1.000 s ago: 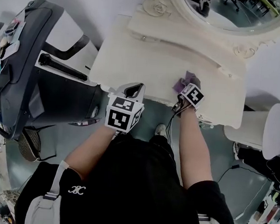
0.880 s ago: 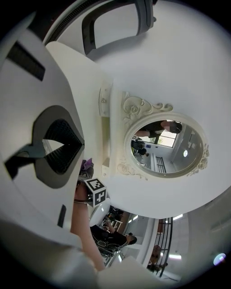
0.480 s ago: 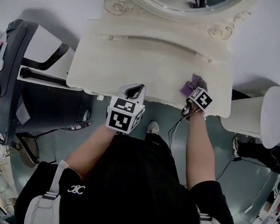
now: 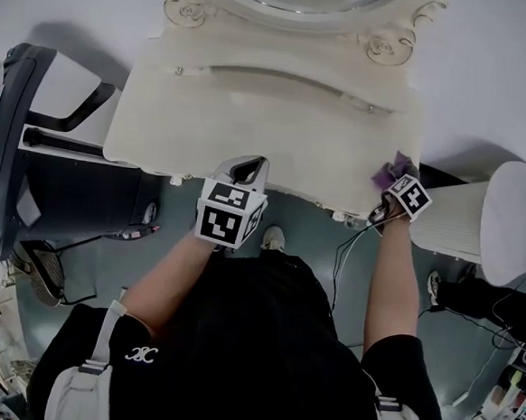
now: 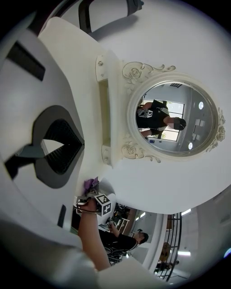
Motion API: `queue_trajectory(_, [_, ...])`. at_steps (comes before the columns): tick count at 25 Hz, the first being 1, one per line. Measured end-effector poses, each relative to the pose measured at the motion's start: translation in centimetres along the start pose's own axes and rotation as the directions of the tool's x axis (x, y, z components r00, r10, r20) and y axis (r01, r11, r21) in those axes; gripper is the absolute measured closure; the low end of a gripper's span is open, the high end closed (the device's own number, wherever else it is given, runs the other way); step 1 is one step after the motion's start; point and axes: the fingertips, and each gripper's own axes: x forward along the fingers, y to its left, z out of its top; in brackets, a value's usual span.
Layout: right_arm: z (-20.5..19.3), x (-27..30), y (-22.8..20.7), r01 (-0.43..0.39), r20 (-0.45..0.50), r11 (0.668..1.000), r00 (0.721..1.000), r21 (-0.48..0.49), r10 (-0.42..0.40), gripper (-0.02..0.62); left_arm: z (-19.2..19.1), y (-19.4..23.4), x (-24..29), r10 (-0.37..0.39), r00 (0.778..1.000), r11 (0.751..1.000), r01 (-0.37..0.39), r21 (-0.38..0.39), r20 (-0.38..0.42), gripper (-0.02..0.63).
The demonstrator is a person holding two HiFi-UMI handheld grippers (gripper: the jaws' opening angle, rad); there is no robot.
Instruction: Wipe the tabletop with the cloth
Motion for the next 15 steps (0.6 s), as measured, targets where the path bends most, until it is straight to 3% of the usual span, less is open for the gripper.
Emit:
queue_trajectory(6, [3.1,2.3,-3.6,0.009,-0.004,1.000,1.000,-0.012,-0.009,0.529,-0.1,-1.3,0.9,0.043,0.999,0.999,-0.043,-0.023,-0.011,0.607])
queue_trajectory(15, [5.4,4.6,-0.6,-0.052,-0.008,0.994,0.999,-0.094,0.052,0.531,0.4,0.3,0.8,0.115,0.993,0.993,-0.115,-0.016,-0.023,0.607])
